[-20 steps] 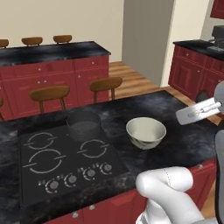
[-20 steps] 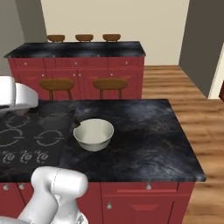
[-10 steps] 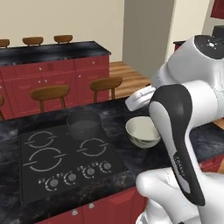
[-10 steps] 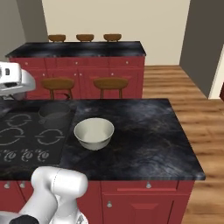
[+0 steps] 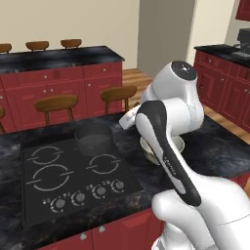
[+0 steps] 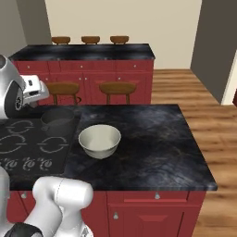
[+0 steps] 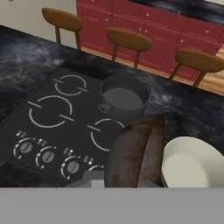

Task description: Open the cabinet and move the ladle to the pot. Then close the cabinet.

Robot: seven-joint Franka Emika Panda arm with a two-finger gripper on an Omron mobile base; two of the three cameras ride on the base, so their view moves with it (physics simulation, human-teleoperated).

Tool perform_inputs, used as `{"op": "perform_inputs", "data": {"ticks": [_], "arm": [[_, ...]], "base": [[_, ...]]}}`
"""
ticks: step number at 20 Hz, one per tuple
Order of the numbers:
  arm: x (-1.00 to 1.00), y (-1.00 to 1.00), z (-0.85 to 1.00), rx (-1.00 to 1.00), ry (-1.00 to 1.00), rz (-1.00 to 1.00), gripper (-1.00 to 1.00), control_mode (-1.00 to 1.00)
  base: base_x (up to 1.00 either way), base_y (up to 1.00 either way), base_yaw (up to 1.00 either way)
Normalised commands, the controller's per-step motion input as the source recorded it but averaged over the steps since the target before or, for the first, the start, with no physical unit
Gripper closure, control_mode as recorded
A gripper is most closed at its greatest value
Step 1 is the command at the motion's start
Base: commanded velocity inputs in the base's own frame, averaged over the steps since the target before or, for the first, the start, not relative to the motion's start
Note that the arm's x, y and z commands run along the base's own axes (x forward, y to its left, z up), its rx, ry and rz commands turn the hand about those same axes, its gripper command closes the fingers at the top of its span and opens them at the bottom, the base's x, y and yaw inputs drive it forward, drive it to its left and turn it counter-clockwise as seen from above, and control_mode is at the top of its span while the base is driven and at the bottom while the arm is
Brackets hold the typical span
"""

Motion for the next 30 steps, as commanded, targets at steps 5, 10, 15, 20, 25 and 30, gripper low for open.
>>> {"op": "perform_inputs", "data": {"ticks": [5, 10, 15, 20, 25, 30], "arm": [[0.51, 0.48, -0.36, -0.11, 0.03, 0.00, 1.00, -1.00], [0.66, 0.35, -0.33, -0.03, 0.12, 0.00, 1.00, -1.00], [0.78, 0.21, -0.40, 0.00, 0.13, 0.00, 1.00, -1.00], [0.77, 0.10, -0.44, 0.00, 0.12, -0.01, 1.00, -1.00], [0.81, 0.15, -0.54, -0.01, 0.07, -0.03, 1.00, -1.00], [0.74, 0.19, -0.51, -0.01, 0.03, -0.05, 1.00, -1.00]], "base": [[0.00, 0.00, 0.00], [0.00, 0.00, 0.00], [0.00, 0.00, 0.00], [0.00, 0.00, 0.00], [0.00, 0.00, 0.00], [0.00, 0.00, 0.00]]}}
